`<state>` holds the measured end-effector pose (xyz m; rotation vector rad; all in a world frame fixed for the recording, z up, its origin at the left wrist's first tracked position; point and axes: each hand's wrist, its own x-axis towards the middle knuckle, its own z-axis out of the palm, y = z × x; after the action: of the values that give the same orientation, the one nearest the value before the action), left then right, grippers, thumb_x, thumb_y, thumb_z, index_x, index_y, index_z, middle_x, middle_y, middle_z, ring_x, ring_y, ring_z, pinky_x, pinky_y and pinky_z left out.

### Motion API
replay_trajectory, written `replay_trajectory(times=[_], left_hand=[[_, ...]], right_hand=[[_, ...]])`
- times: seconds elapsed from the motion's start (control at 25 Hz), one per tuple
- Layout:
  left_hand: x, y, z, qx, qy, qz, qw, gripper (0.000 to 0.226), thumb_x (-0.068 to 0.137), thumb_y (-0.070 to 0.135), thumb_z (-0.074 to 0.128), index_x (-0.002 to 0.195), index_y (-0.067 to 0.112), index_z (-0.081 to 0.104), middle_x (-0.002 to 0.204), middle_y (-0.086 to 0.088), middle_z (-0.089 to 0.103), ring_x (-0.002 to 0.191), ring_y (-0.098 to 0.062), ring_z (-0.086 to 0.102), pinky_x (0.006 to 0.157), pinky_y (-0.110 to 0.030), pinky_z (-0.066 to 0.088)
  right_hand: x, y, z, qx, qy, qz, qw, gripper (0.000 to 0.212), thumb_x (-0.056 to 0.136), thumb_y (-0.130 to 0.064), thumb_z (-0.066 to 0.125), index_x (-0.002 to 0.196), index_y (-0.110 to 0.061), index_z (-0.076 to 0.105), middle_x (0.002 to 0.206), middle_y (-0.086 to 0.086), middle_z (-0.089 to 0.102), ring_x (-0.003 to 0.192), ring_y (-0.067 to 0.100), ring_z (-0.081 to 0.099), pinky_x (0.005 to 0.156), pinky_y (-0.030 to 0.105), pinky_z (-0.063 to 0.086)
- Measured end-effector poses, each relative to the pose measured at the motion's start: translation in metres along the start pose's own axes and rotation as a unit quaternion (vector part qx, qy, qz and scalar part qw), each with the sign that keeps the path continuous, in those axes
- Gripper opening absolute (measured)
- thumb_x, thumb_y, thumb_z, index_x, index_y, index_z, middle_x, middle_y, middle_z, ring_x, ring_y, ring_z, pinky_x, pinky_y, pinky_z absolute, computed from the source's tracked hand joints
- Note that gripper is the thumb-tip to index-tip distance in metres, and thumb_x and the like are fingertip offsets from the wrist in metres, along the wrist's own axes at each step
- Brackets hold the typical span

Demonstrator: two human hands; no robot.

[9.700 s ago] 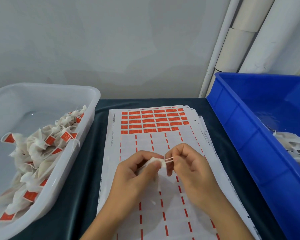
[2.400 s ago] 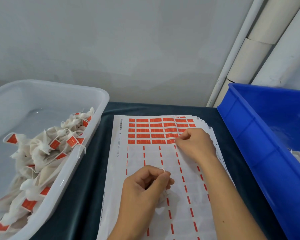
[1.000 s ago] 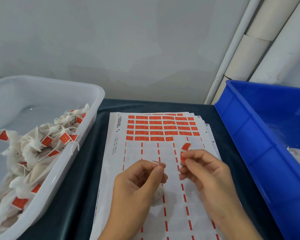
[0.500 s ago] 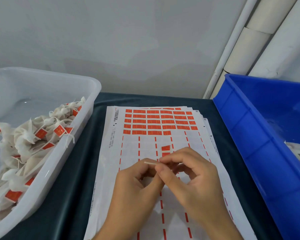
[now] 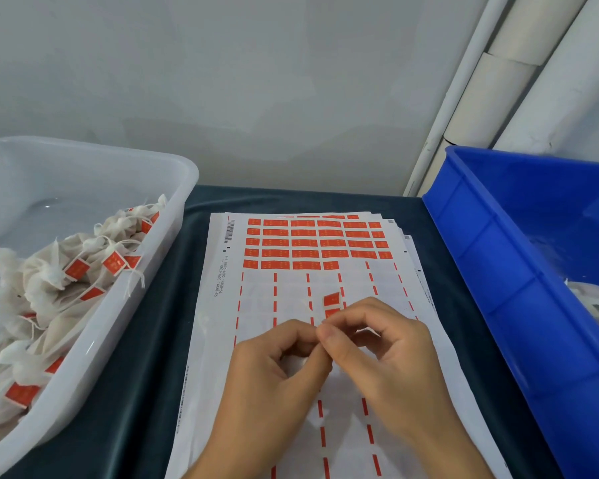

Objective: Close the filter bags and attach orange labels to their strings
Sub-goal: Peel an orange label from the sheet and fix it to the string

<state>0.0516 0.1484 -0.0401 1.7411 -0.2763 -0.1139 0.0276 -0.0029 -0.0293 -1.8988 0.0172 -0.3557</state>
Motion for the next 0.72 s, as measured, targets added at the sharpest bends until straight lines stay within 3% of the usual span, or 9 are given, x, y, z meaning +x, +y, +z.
replay_trajectory(times=[0.24, 0.44, 0.6, 0.72], left_hand=[[0.0015, 0.0016, -0.0005, -0.018, -0.007, -0.023, 1.000, 0.020, 0.091, 0.028, 0.074, 0.088, 0.047, 0.077, 0.076, 0.014, 0.076, 0.076, -0.006, 0.070, 0.067, -0.014, 0.053], [0.0032, -0.0011, -0.0044, -0.050, -0.003, -0.045, 0.998, 0.022, 0.093, 0.019, 0.072, 0.086, 0.038, 0.080, 0.078, 0.006, 0.076, 0.075, -0.013, 0.073, 0.061, -0.018, 0.056], [0.0041, -0.0012, -0.0054, -0.057, 0.005, -0.040, 0.998, 0.014, 0.092, 0.023, 0.073, 0.085, 0.035, 0.077, 0.078, 0.003, 0.077, 0.074, -0.015, 0.076, 0.064, -0.019, 0.056], [0.0052, 0.0009, -0.0063, -0.083, 0.008, -0.050, 0.995, 0.014, 0.093, 0.025, 0.071, 0.083, 0.033, 0.076, 0.073, -0.001, 0.077, 0.068, -0.014, 0.074, 0.058, -0.015, 0.051]], right_hand=[[0.0008, 0.0026, -0.0032, 0.036, 0.017, 0.027, 0.999, 0.020, 0.093, -0.013, 0.076, 0.082, -0.030, 0.076, 0.085, -0.007, 0.075, 0.090, 0.016, 0.072, 0.076, 0.019, 0.058], [0.0022, -0.0017, -0.0024, 0.082, 0.082, 0.071, 0.991, 0.023, 0.085, -0.044, 0.071, 0.071, -0.026, 0.070, 0.085, -0.005, 0.077, 0.095, 0.003, 0.071, 0.071, 0.008, 0.053], [0.0016, -0.0011, 0.0008, 0.074, 0.081, 0.068, 0.992, 0.018, 0.083, -0.046, 0.068, 0.074, -0.030, 0.071, 0.084, -0.006, 0.077, 0.096, 0.003, 0.071, 0.072, 0.006, 0.052], [0.0022, 0.0004, 0.0011, 0.068, 0.106, 0.072, 0.989, 0.021, 0.086, -0.049, 0.065, 0.078, -0.032, 0.074, 0.079, -0.007, 0.075, 0.089, 0.008, 0.072, 0.072, 0.005, 0.051]])
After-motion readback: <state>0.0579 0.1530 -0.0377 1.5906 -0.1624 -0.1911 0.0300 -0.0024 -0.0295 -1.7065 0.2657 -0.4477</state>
